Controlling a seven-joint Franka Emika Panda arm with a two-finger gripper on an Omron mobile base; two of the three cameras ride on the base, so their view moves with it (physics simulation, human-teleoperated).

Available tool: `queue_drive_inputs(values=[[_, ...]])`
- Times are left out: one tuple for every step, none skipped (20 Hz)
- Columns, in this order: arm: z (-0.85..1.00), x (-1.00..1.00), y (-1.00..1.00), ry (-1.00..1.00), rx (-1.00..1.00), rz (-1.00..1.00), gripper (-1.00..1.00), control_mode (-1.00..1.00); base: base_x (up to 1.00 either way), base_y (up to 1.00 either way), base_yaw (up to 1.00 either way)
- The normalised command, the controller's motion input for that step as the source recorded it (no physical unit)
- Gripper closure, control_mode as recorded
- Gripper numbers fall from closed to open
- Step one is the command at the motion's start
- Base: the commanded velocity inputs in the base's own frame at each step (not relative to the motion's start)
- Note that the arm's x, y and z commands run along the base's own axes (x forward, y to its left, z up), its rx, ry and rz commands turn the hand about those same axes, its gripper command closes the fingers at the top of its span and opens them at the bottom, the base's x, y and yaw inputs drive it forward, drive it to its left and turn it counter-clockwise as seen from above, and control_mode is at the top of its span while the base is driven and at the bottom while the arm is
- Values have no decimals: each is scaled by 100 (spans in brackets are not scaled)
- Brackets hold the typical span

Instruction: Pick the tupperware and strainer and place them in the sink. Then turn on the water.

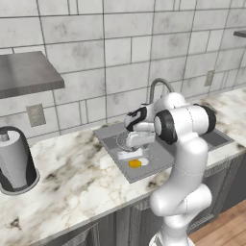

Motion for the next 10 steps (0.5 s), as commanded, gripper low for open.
queue_drive_inputs(values=[[44, -47, -6, -10, 0, 0, -100, -100, 0, 0, 0], [51, -50, -2, -11, 0, 0, -100, -100, 0, 0, 0], [59, -56, 0, -14, 0, 0, -100, -100, 0, 0, 0], [67, -61, 0, -16, 0, 0, -100, -100, 0, 0, 0], [77, -67, 0, -18, 0, 1, -100, -100, 0, 0, 0], [81, -75, 0, -18, 0, 2, -100, -100, 0, 0, 0], [84, -81, 0, -20, 0, 3, -100, -100, 0, 0, 0], [81, -89, 0, -20, 0, 4, -100, -100, 0, 0, 0], [74, -100, 3, -21, 0, 8, -100, -100, 0, 0, 0], [71, -100, 0, -19, 0, 8, -100, -100, 0, 0, 0]])
